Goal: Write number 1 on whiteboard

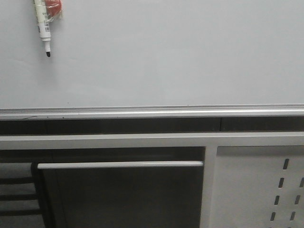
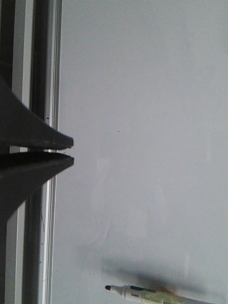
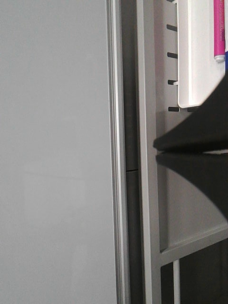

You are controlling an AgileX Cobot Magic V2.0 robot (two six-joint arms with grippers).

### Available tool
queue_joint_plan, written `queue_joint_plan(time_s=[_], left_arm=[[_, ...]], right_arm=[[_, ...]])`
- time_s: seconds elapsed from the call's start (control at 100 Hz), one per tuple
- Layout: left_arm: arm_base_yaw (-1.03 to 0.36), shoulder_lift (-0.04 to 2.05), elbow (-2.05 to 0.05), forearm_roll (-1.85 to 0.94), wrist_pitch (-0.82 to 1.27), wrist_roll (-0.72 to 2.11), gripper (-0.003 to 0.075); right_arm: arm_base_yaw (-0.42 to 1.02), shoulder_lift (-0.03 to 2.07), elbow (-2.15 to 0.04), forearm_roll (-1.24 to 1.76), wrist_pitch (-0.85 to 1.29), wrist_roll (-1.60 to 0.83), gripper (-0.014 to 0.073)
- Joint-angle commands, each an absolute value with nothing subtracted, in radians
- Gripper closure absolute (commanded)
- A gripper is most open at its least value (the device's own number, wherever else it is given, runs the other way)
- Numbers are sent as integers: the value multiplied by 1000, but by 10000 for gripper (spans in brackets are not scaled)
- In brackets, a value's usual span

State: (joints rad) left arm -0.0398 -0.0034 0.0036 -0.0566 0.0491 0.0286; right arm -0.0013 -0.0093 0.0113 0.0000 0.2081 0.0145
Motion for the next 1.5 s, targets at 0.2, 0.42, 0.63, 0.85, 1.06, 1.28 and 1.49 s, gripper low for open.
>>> queue_joint_plan(time_s=[0.2,0.42,0.63,0.85,1.06,1.28,1.49], left_arm=[[-46,-26,45,-62,-18,19,741],[-46,-26,45,-62,-18,19,741],[-46,-26,45,-62,-18,19,741],[-46,-26,45,-62,-18,19,741],[-46,-26,45,-62,-20,19,741],[-46,-26,45,-269,-44,18,741],[-46,-26,38,-691,-76,18,741]], right_arm=[[-6,-26,37,-15,133,7,644],[-6,-26,37,-15,133,7,644],[-6,-26,37,-15,131,7,644],[-6,-26,37,-15,89,7,644],[-6,-26,37,21,77,7,644],[-6,-26,37,312,12,7,644],[-6,-26,33,655,-16,7,644]])
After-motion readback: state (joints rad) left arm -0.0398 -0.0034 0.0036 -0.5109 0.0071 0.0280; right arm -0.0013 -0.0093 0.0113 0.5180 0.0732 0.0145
